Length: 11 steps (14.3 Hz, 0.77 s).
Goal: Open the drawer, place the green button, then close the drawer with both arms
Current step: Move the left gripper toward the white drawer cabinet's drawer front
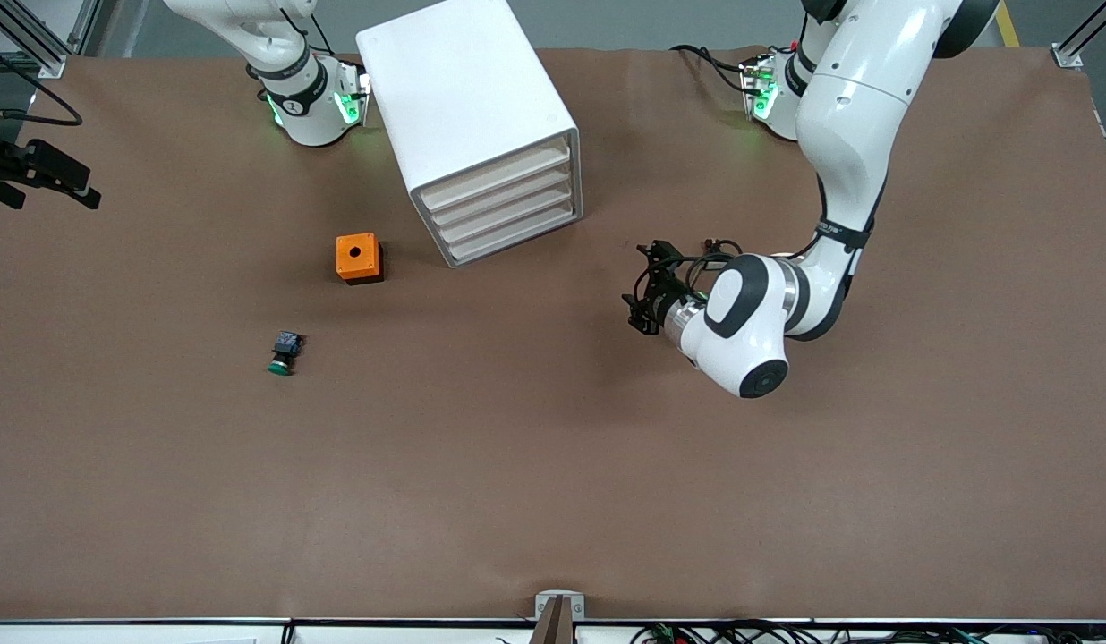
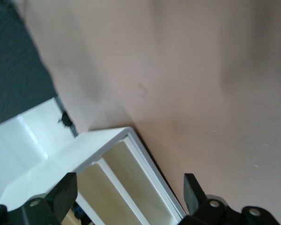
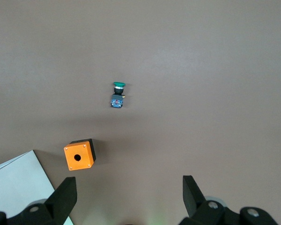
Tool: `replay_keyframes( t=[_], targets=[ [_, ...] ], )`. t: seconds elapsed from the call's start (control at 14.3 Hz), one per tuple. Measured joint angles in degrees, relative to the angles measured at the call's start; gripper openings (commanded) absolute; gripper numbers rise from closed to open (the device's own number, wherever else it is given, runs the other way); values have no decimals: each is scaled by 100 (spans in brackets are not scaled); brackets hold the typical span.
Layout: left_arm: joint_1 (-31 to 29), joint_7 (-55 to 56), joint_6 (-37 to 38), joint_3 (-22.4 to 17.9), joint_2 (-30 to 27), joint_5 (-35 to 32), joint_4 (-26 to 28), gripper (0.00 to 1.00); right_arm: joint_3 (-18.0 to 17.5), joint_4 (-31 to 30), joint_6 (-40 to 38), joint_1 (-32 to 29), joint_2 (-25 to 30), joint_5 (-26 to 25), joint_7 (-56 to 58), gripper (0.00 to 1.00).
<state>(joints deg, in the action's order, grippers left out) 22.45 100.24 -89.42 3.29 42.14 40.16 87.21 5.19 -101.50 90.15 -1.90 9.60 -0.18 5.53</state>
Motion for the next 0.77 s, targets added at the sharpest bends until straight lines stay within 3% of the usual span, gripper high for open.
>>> replay_keyframes(
  t=[0.35,0.7,0.77],
  targets=[
    [20,1241,162,321,458,457,-240,100,-5,111,60,1,-246,-127,2,100],
    [184,1852,239,351,903,1128,-507,100,-5,442,170,3,-925,-127,4,100],
    [230,1914,252,354,983,1269,-539,87,-5,510,171,3,-1000,-127,4,100]
  ],
)
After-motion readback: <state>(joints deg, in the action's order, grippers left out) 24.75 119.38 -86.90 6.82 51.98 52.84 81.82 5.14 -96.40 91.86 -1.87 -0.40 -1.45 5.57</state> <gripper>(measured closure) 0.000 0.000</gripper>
